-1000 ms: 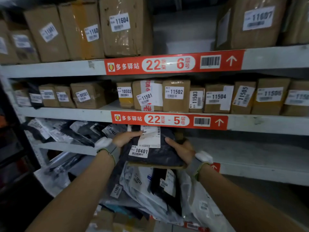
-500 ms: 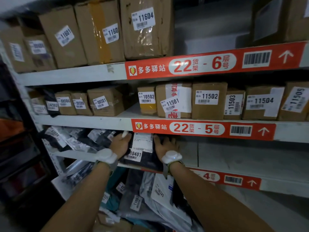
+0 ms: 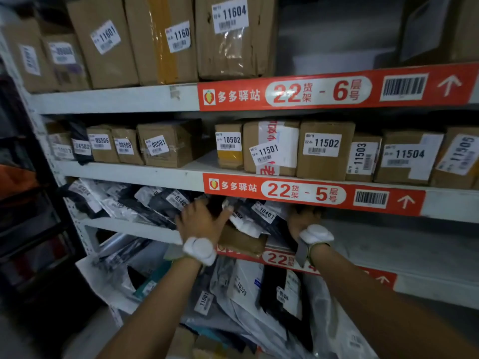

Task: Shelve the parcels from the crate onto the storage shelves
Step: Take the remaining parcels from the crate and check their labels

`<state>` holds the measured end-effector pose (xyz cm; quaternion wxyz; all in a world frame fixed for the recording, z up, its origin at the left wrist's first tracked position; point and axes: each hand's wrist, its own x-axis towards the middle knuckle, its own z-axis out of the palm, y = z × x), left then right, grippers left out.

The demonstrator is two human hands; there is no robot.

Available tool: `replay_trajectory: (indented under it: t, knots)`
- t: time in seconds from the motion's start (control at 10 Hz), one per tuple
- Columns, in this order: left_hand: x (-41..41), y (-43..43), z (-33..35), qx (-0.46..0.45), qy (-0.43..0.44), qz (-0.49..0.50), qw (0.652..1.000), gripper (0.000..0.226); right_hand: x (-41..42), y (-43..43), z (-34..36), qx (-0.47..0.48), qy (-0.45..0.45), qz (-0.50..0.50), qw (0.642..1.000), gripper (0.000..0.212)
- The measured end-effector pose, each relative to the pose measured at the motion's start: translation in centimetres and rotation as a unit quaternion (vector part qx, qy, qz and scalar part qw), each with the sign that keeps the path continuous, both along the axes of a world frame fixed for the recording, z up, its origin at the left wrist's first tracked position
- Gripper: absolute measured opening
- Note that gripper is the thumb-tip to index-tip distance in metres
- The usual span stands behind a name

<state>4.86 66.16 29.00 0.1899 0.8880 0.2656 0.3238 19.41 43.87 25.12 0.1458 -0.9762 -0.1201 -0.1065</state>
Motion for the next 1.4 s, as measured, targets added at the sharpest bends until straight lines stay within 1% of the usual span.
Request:
replay_trajectory:
  t: [0.1, 0.2, 0.3, 0.4, 0.5, 0.6, 0.7, 0.8, 0.9, 1.0, 1.1, 1.2, 1.3, 1.4]
  knots:
    - [-3.2, 0.5, -1.8, -0.141, -0.126, -0.002, 0.982, 0.073, -5.6, 0.5, 3.5, 0.149, 0.058, 0.038, 0.986, 0.066]
    - [-3.9, 0.5, -3.8, -0.420, -0.128, -0.072, 0.896, 0.066, -5.5, 0.5, 2.6, 0.195, 0.068, 0.106, 0.973, 0.071]
    - [-2.9, 1.0, -3.7, -0.460, -0.171, -0.126, 0.862, 0.064, -4.9, 0.0, 3.2, 0.231, 0.086, 0.141, 0.959, 0.068]
    - [-2.0, -0.1, -1.5, -0.427, -0.214, -0.138, 0.868, 0.056, -4.5, -0.4, 2.7, 0.263, 0.100, 0.150, 0.948, 0.069]
    - [-0.6, -0.2, 0.4, -0.362, -0.203, -0.151, 0.897, 0.033, -4.1, -0.2, 2.5, 0.280, 0.107, 0.138, 0.944, 0.073]
    - [0.6, 2.1, 0.9, -0.301, -0.142, -0.124, 0.935, 0.029, -4.2, 0.1, 2.3, 0.258, 0.102, 0.126, 0.952, 0.079]
    - [1.8, 4.6, -0.7, -0.188, -0.098, -0.053, 0.976, 0.047, -4.2, 0.6, 2.0, 0.227, 0.085, 0.122, 0.962, 0.081]
    - [2.1, 5.4, -1.9, -0.175, -0.087, -0.062, 0.979, 0.039, -4.6, 1.0, 2.1, 0.206, 0.065, 0.122, 0.969, 0.076]
    - [2.2, 5.3, -2.0, -0.162, -0.086, -0.080, 0.980, 0.026, -4.5, 0.8, 1.9, 0.173, 0.057, 0.132, 0.974, 0.078]
    - [1.6, 5.0, -1.5, -0.183, -0.113, -0.086, 0.973, 0.016, -4.2, 0.8, 1.7, 0.156, 0.069, 0.140, 0.975, 0.088]
    - [0.4, 4.7, -1.9, -0.219, -0.156, -0.132, 0.954, 0.017, -3.7, 0.9, 1.7, 0.152, 0.074, 0.142, 0.975, 0.092]
    - [-1.3, 4.9, -2.1, -0.312, -0.156, -0.183, 0.919, 0.019, -3.6, 2.0, 1.8, 0.169, 0.081, 0.147, 0.971, 0.099]
    - [-1.8, 5.6, -2.4, -0.304, -0.115, -0.263, 0.908, 0.016, -3.5, 5.1, 1.8, 0.195, 0.101, 0.144, 0.965, 0.097]
    - [-0.7, 7.2, -2.2, -0.252, -0.147, -0.234, 0.927, 0.022, -3.8, 8.6, 1.9, 0.227, 0.102, 0.179, 0.952, 0.084]
